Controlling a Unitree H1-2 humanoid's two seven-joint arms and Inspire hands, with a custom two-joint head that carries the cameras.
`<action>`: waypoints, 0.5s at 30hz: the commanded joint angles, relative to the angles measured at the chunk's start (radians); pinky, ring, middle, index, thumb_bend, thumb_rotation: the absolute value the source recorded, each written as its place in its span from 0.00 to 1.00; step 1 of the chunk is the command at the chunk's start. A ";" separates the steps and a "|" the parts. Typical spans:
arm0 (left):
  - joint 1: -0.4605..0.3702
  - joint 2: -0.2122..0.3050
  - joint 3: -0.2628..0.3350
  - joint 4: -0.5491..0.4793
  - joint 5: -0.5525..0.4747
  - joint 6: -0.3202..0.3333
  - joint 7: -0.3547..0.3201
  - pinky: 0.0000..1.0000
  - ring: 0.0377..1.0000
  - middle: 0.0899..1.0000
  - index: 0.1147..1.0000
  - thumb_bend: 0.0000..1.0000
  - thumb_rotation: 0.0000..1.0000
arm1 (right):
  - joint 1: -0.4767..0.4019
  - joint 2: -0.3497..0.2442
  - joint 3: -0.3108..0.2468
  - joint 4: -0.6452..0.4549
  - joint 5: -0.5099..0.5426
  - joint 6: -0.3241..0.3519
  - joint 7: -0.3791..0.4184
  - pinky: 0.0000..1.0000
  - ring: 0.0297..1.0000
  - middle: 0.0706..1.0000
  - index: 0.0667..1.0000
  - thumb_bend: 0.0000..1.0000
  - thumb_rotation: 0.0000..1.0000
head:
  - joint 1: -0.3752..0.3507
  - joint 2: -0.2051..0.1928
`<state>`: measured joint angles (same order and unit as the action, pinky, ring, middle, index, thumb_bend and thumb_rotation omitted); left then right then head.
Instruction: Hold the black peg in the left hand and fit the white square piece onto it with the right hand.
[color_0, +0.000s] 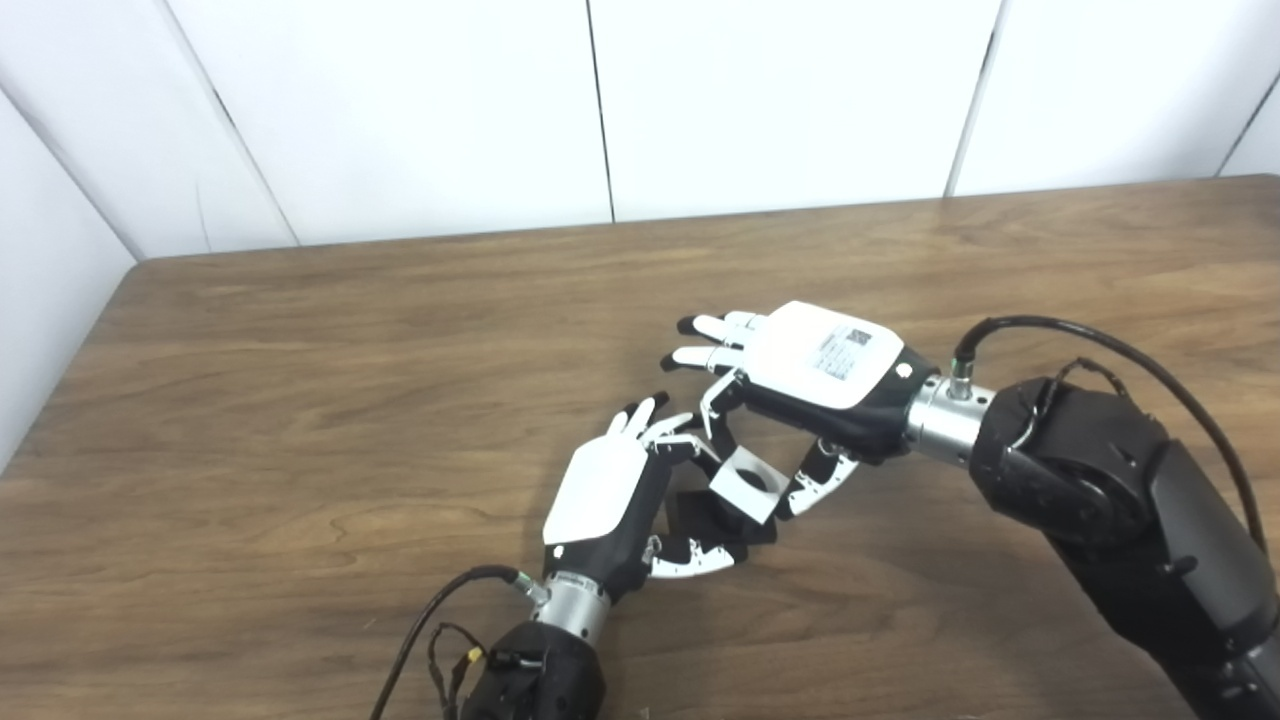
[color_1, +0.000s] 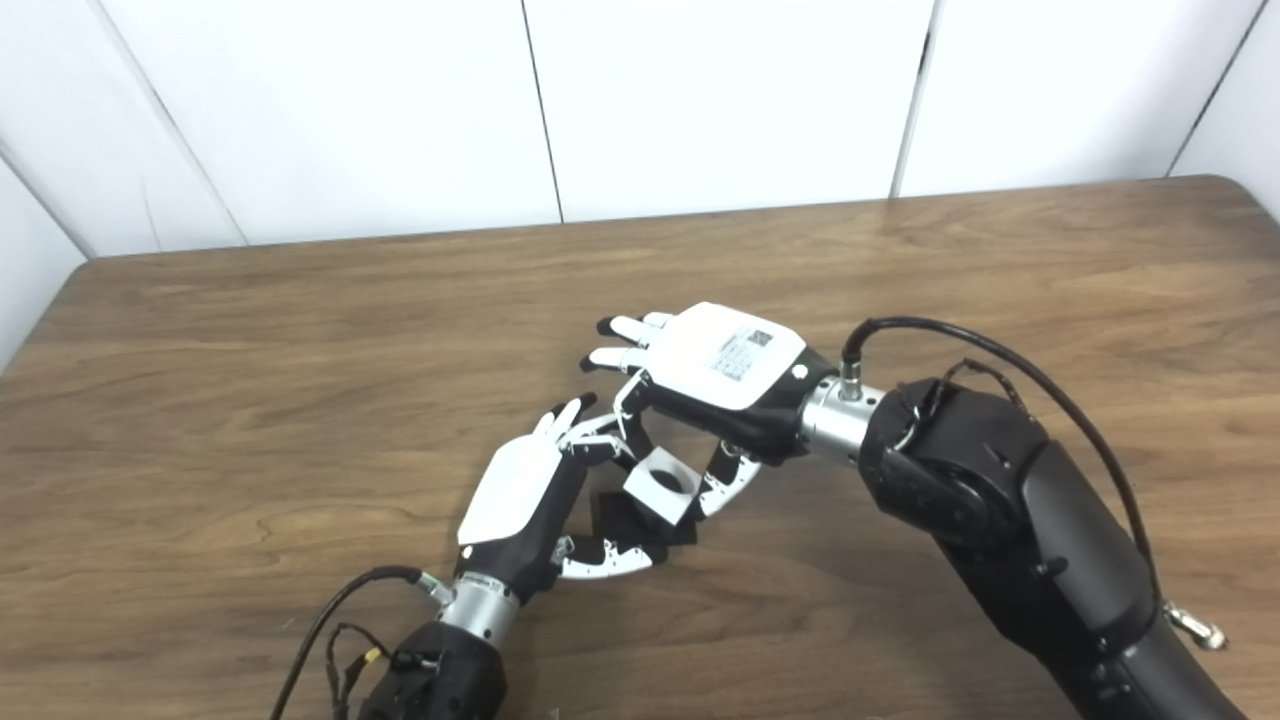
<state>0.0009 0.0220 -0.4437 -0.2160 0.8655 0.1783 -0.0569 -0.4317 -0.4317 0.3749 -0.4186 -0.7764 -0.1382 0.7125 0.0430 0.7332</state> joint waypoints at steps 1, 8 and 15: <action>-0.028 -0.011 -0.006 0.010 0.013 -0.003 0.004 1.00 0.99 0.85 0.42 0.51 0.08 | -0.023 0.009 0.008 -0.008 0.000 -0.017 -0.009 0.96 1.00 0.93 0.45 0.52 0.14 | 0.000 0.002; -0.034 -0.022 -0.009 0.018 0.006 -0.005 0.012 1.00 0.98 0.85 0.42 0.51 0.07 | -0.034 0.015 0.019 -0.014 0.010 -0.013 0.002 0.97 1.00 0.93 0.45 0.52 0.14 | 0.007 0.013; -0.041 -0.023 -0.007 0.028 -0.001 -0.009 0.015 1.00 0.99 0.85 0.42 0.51 0.07 | -0.037 0.024 0.033 -0.018 0.008 -0.004 0.015 0.98 1.00 0.93 0.45 0.52 0.13 | 0.008 0.017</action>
<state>-0.0060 0.0158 -0.4427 -0.2033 0.8587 0.1788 -0.0472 -0.4406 -0.4275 0.3904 -0.4188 -0.7796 -0.1343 0.7214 0.0506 0.7501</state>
